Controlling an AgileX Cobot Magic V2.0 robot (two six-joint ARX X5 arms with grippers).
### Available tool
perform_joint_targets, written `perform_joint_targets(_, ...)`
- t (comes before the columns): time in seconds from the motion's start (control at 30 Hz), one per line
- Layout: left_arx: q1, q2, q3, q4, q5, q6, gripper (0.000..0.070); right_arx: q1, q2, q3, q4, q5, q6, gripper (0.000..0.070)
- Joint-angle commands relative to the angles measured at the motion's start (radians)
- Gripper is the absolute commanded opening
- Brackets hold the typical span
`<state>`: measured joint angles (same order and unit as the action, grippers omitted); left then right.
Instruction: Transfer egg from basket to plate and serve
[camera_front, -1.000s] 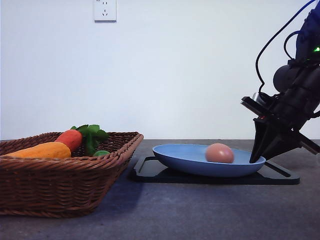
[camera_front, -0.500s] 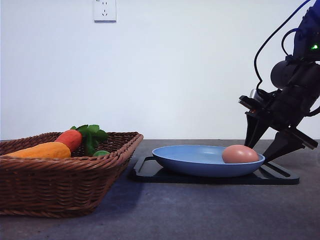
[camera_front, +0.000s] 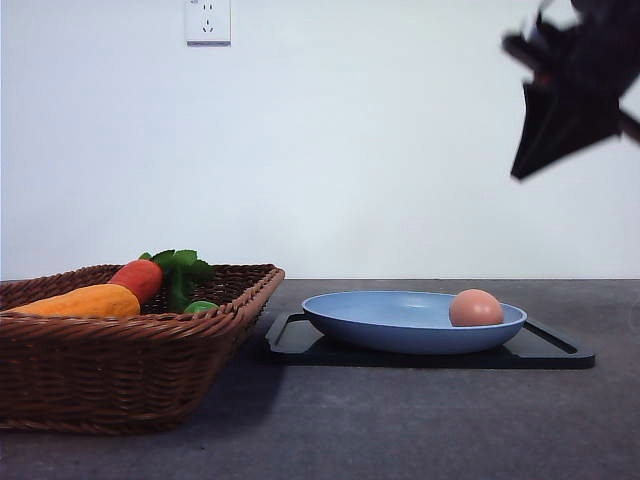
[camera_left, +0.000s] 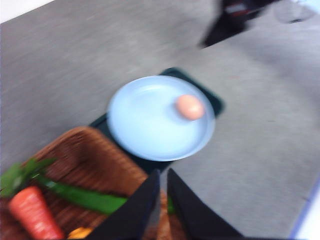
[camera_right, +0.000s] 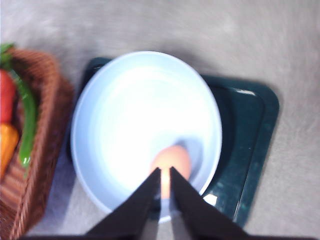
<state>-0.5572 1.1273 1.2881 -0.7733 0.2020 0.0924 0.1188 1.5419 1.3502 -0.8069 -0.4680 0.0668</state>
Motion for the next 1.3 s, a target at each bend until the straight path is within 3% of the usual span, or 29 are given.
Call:
perform_joint_targets(0.0,0.034,0.011,0.002,0.014,-0.014,-0.003,0.0000,0.034,-0.042,-0.001,-0.002,0.072,-0.036,0.0000)
perform_joint_targets(0.13,0.135,0.000,-0.061,0.077,-0.015,-0.030,0.0000,0.124,-0.176,-0.051,0.026,0.235,-0.038,0.0000)
perform_joint_targets(0.27,0.205,-0.039,-0.160,0.190,-0.016,-0.061,0.0000,0.216,-0.322,-0.166,0.138,0.411,-0.038,0.0000)
perform_joint_targets(0.37,0.228,-0.090,-0.264,0.304,-0.016,-0.086,0.0000,0.281,-0.431,-0.290,0.261,0.535,-0.038,0.0000)
perform_joint_targets(0.63,0.230,-0.268,-0.604,0.607,-0.053,-0.139,0.0000,0.391,-0.691,-0.674,0.590,0.745,-0.010,0.0000)
perform_joint_targets(0.87,0.228,-0.434,-0.828,0.747,-0.053,-0.256,0.0000,0.417,-0.827,-0.955,0.903,0.783,0.039,0.0000)
perform_joint_targets(1.27,0.228,-0.455,-0.830,0.717,-0.053,-0.266,0.0000,0.415,-0.833,-0.972,0.916,0.787,0.053,0.0000)
